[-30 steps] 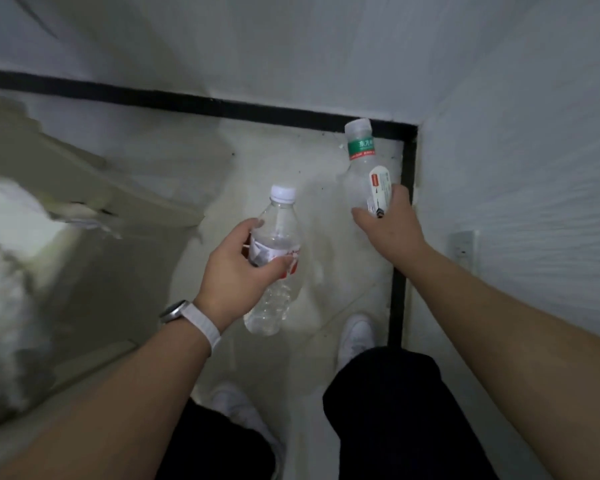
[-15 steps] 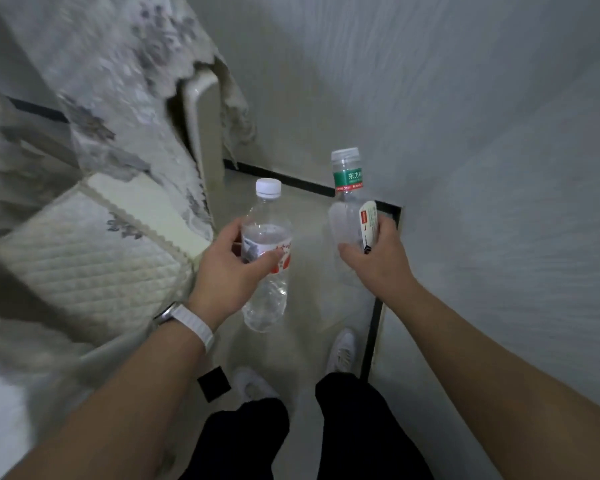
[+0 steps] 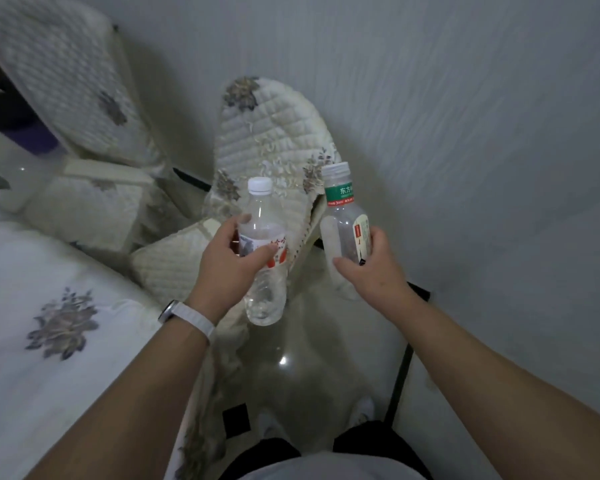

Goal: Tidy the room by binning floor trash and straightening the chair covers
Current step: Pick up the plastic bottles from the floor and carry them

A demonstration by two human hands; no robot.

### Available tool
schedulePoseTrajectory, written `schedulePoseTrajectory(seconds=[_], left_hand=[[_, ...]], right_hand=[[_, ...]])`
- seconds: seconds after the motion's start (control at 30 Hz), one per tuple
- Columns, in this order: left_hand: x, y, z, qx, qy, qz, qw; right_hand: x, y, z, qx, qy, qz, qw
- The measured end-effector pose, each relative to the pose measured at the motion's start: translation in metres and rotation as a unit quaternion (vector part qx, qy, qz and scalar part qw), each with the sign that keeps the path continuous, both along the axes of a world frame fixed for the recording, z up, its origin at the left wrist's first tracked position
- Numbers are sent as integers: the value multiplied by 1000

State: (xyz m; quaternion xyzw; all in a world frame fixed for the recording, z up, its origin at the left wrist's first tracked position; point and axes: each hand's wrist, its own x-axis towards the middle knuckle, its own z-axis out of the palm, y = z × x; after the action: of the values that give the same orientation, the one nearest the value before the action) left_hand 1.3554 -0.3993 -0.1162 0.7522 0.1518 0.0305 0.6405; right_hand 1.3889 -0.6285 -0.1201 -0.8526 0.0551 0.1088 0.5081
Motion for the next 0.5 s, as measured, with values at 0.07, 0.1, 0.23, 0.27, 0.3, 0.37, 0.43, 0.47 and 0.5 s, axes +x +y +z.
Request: schedulePoseTrajectory(seconds=[0.07, 0.1, 0.23, 0.27, 0.3, 0.37, 0.43, 0.47, 0.5], left_hand=[[-16, 17, 15, -7, -14, 21, 1000], [-25, 26, 21, -8, -19, 32, 999], [-64, 62, 36, -18, -26, 87, 996], [-74, 70, 38, -20, -27, 101, 994], [-84, 78, 38, -23, -26, 117, 992], [-102, 91, 39, -25, -18, 156, 987], [-118, 101, 38, -31, -8, 192, 981], [-126, 105, 38, -33, -5, 213, 977], [-133, 108, 38, -34, -2, 232, 972]], right_hand=[[-6, 17, 13, 0, -13, 13, 1000], [-9, 25, 17, 0, -18, 22, 1000], [-20, 60, 25, 15, -31, 72, 997], [-22, 67, 25, 18, -36, 85, 996], [-24, 75, 24, 18, -39, 100, 994], [-26, 89, 25, 20, -43, 136, 990], [-26, 103, 27, 28, -38, 175, 983], [-26, 111, 27, 31, -33, 193, 980], [-25, 117, 27, 34, -27, 210, 977]])
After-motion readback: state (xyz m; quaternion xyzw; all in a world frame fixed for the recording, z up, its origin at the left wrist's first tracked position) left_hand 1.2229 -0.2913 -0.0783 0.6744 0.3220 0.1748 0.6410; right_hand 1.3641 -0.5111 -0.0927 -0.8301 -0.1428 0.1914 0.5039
